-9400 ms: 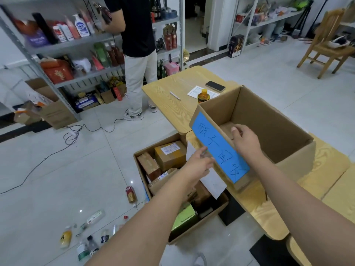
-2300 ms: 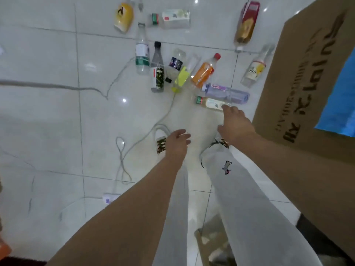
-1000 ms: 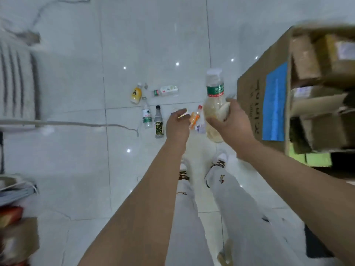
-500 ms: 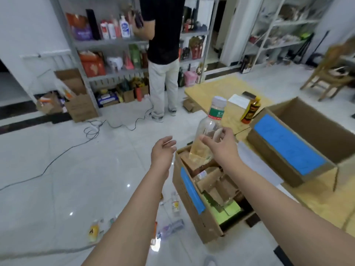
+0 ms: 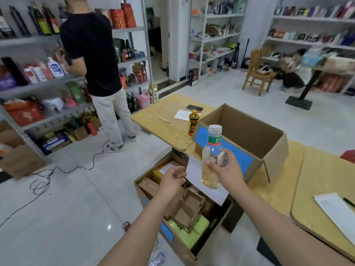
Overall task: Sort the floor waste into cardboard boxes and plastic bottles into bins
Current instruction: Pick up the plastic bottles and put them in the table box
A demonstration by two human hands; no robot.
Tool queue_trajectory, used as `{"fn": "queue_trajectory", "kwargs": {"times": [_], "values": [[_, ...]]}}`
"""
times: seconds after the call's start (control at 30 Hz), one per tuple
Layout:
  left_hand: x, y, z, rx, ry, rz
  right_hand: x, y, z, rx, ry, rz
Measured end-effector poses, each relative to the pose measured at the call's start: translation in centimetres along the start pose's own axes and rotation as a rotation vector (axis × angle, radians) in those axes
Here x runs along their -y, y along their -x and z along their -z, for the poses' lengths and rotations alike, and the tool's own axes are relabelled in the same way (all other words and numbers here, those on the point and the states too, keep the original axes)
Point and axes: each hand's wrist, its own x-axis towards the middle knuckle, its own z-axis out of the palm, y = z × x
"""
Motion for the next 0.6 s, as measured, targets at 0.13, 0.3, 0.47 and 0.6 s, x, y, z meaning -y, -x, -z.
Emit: {"fn": "queue_trajectory", "kwargs": {"times": [0.13, 0.3, 0.47, 0.6], "values": [[-2.0, -3.8, -4.8, -0.029, -0.048, 0.024, -1.5, -5.7, 5.1, -0.044, -0.029, -0.021], [-4.7, -8.6, -12.5, 0.055, -0.117, 0.043, -1.9, -14.6, 11.7, -0.136, -0.002, 0.139], [-5.2, -12.8, -20.4, 0.144, -0.166, 0.051, -5.2, -24.1, 15.9, -0.151, 0.154, 0.156], [-5.1, -15.3, -23.5, 0.155, -0.259, -0.008, -9.3, -28.9, 16.8, -0.05, 0.383, 0.155]]}}
